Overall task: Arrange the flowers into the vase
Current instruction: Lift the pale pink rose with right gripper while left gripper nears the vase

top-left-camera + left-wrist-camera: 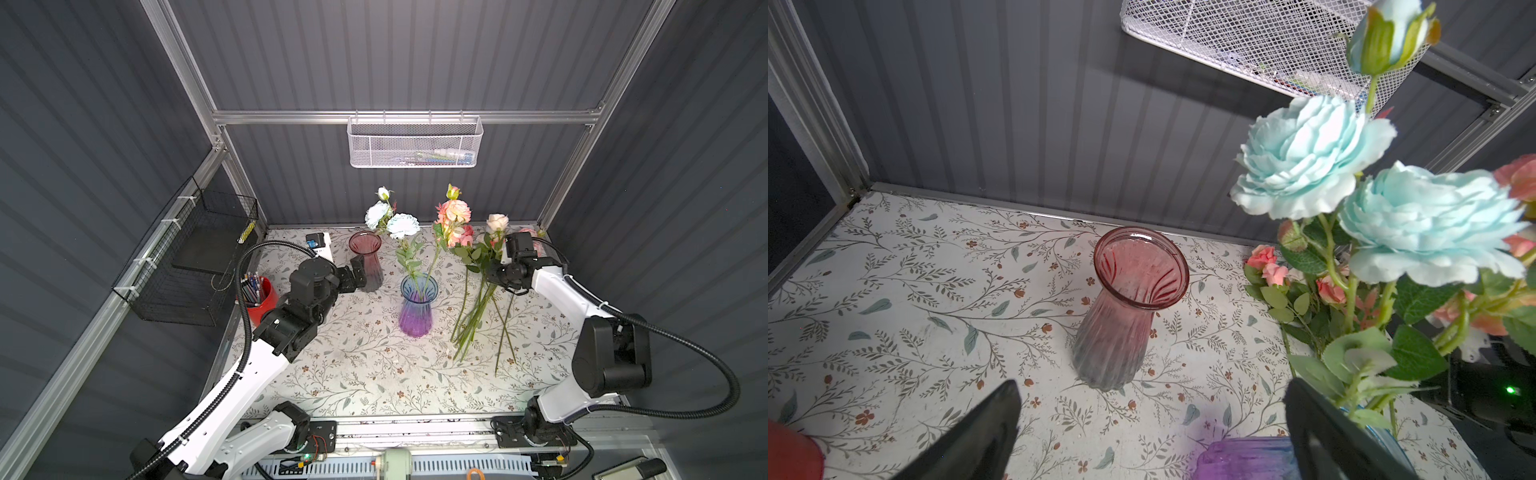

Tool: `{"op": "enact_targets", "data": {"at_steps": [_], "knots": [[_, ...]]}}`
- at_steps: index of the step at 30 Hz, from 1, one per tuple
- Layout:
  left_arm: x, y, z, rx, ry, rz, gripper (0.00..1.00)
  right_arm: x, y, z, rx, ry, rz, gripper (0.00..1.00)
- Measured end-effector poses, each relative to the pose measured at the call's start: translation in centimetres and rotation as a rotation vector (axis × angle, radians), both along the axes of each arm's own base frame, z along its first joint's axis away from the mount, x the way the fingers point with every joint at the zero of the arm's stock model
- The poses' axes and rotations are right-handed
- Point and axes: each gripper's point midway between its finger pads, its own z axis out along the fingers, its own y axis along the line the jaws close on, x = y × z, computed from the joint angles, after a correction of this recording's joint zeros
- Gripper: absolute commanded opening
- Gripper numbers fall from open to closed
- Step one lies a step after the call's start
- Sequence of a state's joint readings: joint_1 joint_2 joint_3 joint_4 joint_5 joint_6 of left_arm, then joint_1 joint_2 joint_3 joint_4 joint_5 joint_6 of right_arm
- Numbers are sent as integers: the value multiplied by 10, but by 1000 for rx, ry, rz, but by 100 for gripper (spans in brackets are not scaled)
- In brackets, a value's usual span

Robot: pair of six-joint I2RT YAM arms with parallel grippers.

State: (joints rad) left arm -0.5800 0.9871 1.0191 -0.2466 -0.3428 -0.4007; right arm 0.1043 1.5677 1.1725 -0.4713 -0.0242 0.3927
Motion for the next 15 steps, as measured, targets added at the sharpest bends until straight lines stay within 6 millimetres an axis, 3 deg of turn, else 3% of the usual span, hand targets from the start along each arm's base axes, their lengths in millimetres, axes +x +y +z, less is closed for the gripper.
{"op": "enact_targets", "data": {"at_steps": [6,15], "knots": [[-2,-5,1,-11,-7,-32,99,-13,6,46,-4,-131,13,6],[-21,-34,9,-70,-67,-236,99,-50,13,148,14,-442,28,6]]}}
